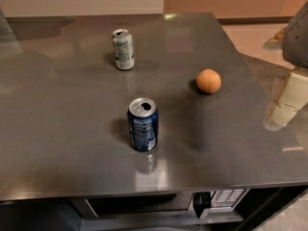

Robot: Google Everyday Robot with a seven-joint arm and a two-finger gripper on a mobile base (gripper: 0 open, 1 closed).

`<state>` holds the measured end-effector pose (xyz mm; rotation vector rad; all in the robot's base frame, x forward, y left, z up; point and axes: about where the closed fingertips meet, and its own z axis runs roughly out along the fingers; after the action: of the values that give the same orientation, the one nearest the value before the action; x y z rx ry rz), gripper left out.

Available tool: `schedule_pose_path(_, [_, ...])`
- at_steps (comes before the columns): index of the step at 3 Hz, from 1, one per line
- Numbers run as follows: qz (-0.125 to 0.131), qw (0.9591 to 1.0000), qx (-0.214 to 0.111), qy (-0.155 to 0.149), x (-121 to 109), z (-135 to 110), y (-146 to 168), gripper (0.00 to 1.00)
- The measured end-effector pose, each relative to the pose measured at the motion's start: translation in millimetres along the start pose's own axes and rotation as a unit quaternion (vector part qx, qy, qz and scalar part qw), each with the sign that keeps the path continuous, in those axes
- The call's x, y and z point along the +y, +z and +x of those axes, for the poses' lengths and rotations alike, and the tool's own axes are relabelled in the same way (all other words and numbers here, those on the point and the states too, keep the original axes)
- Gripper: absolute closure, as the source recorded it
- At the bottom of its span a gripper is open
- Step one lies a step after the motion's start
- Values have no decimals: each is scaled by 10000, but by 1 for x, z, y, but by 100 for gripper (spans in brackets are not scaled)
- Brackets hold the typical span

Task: Knock pepsi can over

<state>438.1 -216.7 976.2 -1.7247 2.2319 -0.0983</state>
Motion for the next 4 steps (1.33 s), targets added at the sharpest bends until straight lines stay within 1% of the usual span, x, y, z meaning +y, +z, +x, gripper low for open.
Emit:
schedule_pose_path(1, [1, 10000, -1, 0, 0, 0, 0, 0])
schedule_pose_path(2, [-94, 9994, -329, 34, -2, -16, 3, 0])
schedule_pose_path(3, [-238, 9963, -825, -73, 0, -47, 10, 0])
schedule_pose_path(4, [-424, 9893, -1335, -399, 14, -88, 20, 0])
